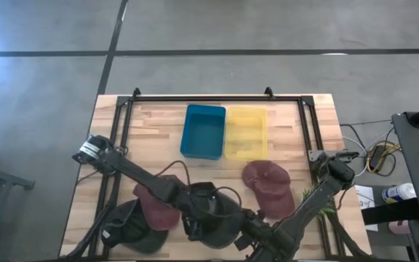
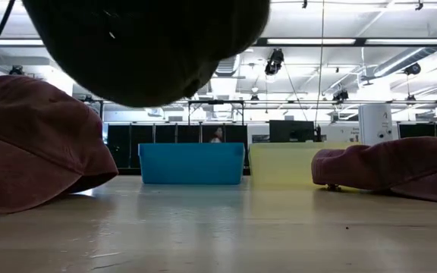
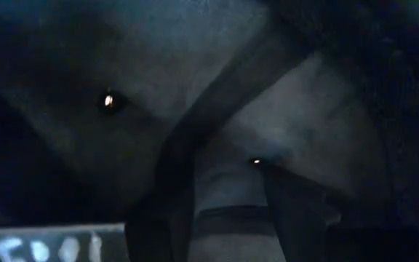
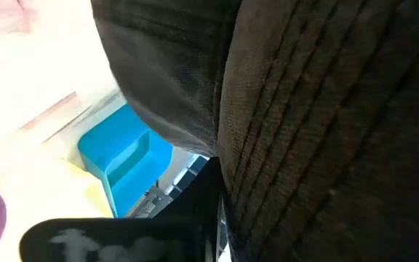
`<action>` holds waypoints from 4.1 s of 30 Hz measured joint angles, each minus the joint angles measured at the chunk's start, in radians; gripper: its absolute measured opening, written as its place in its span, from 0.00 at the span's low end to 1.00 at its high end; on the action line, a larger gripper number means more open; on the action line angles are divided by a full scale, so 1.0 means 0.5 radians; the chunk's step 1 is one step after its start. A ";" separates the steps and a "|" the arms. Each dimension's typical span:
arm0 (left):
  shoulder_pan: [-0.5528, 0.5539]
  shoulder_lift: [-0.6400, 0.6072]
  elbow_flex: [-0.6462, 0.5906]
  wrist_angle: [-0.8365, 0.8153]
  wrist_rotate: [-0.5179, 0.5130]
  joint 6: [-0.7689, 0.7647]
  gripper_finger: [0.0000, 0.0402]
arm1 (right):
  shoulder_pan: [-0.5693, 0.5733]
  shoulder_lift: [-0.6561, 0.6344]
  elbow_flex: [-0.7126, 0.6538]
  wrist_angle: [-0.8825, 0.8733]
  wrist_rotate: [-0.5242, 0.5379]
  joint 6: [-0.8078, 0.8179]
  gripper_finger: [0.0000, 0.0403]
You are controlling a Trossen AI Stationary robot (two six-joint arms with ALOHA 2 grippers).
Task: Pick & Place hat
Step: Put the right black cap into the yellow bin
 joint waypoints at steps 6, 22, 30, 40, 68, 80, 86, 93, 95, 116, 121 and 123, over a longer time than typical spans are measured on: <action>-0.041 -0.272 0.064 -0.160 -0.175 -0.008 0.40 | 0.011 0.065 0.002 -0.003 0.005 0.174 0.06; -0.052 -0.965 -0.224 -1.410 -0.784 -0.236 0.40 | 0.101 0.093 0.002 -0.053 0.091 0.217 0.06; -0.009 -1.042 -0.643 -0.715 -0.491 -0.257 0.40 | 0.135 0.091 0.002 -0.040 0.124 0.205 0.06; -0.028 -0.915 -0.659 0.220 -0.261 -0.316 0.40 | 0.103 0.091 0.003 -0.035 0.122 0.313 0.06; -0.077 -0.192 0.294 -0.590 -0.384 0.320 0.40 | -0.088 0.099 -0.050 0.280 0.043 0.251 0.06; -0.086 -0.333 0.405 -1.216 -0.361 0.098 0.40 | -0.086 0.099 -0.056 0.276 0.072 0.246 0.06; -0.144 -0.490 0.486 -1.798 -0.623 -0.130 0.40 | -0.076 0.099 -0.056 0.260 0.227 0.479 0.06; -0.335 -0.726 0.452 -1.850 -1.201 -0.453 0.40 | -0.047 0.099 -0.060 0.181 0.562 0.871 0.06; -0.413 -0.769 0.452 -1.849 -1.372 -0.484 0.40 | -0.043 0.100 -0.065 0.138 0.597 1.096 0.06; -0.672 -0.829 0.444 -2.469 -2.002 -0.756 0.40 | -0.321 0.101 -0.158 -0.865 0.379 4.213 0.06; -0.657 -0.827 0.400 -2.467 -2.186 -0.782 0.40 | -0.434 0.092 -0.226 -1.001 0.347 4.945 0.06; -0.627 -0.828 0.351 -2.443 -2.241 -0.785 0.40 | -0.484 0.088 -0.252 -0.996 0.279 5.293 0.06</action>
